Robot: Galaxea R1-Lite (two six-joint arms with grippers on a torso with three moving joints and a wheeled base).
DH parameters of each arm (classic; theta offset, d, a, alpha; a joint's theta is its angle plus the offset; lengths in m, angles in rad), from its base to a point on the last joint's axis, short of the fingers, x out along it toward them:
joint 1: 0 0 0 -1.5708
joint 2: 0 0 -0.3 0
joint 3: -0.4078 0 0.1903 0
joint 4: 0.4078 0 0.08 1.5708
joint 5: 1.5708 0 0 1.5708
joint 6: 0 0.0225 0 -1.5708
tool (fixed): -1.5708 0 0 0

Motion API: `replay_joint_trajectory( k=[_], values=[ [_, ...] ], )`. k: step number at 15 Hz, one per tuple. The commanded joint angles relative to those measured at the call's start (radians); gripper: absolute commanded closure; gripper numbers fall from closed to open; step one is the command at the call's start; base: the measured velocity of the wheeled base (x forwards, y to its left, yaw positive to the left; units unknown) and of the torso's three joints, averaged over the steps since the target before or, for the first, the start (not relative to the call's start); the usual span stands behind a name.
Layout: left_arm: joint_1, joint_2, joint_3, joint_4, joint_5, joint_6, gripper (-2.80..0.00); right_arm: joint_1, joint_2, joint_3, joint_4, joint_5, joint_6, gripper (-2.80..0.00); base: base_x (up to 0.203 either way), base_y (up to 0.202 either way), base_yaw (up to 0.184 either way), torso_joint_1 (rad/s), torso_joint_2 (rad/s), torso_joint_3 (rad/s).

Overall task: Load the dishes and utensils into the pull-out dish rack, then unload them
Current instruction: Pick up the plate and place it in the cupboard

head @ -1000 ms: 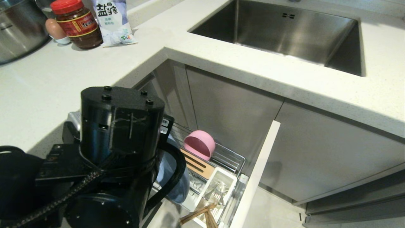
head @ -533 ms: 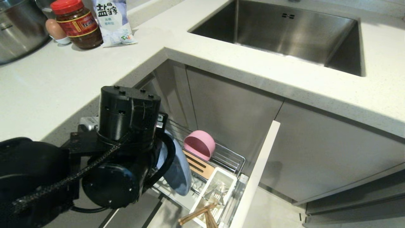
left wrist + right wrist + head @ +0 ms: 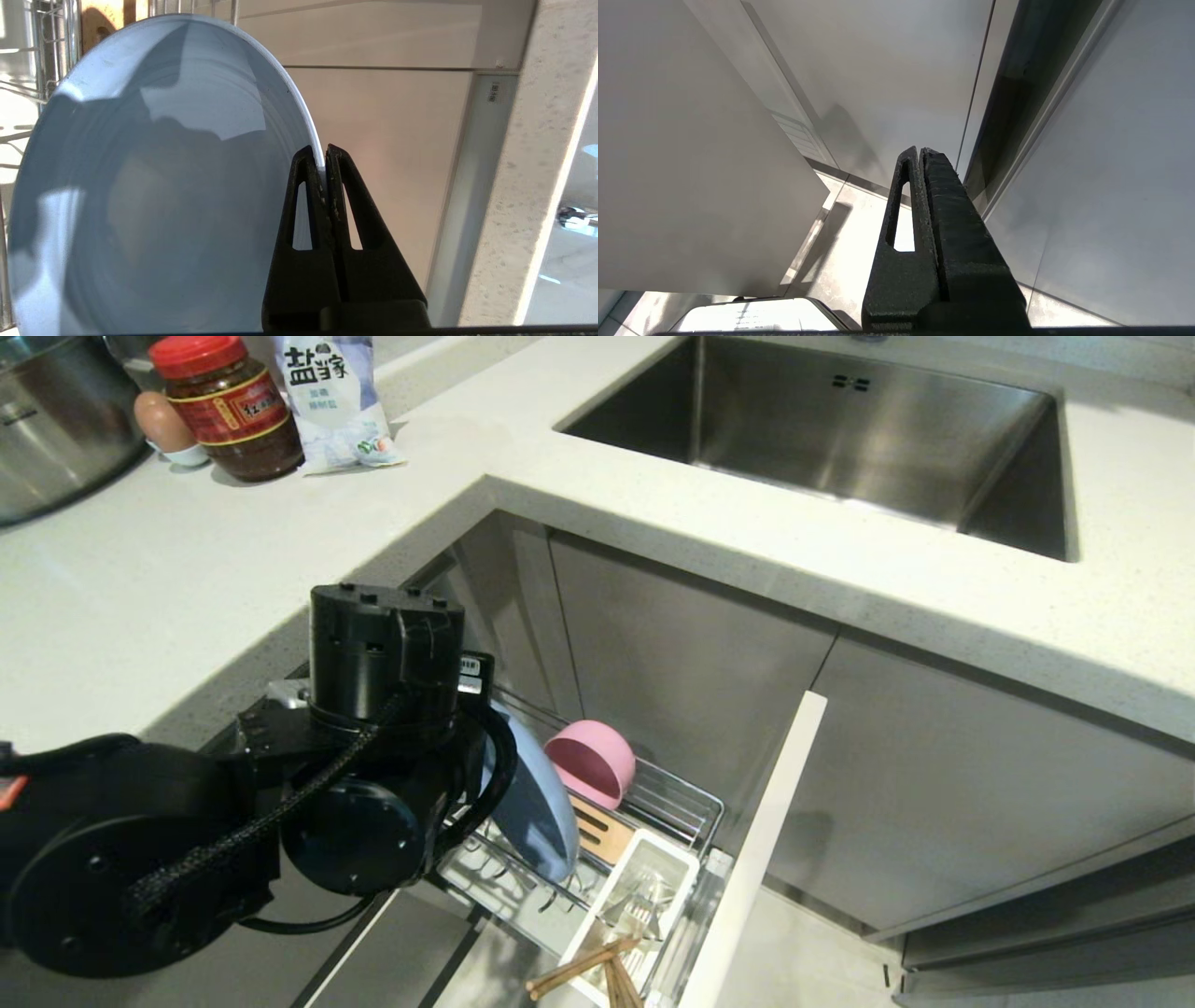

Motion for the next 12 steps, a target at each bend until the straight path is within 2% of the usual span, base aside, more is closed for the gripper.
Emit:
replay_joint_trajectory(
  k=[1, 7, 12],
  values=[
    [0.013, 0.032, -0.001, -0.001, 0.004, -0.03, 0.0, 0.001, -0.004, 0.0, -0.001, 0.0, 0.001, 0.0, 0.0, 0.0, 0.0, 0.0, 0.0, 0.0],
    [0.021, 0.074, 0.001, -0.006, -0.004, -0.072, 0.0, 0.0, -0.004, 0.0, -0.001, -0.001, 0.001, 0.0, 0.0, 0.0, 0.0, 0.0, 0.0, 0.0],
    [0.052, 0.104, 0.009, 0.002, -0.003, -0.074, 0.0, 0.0, -0.004, 0.0, -0.001, -0.001, 0.001, 0.0, 0.0, 0.0, 0.0, 0.0, 0.0, 0.0]
  ],
)
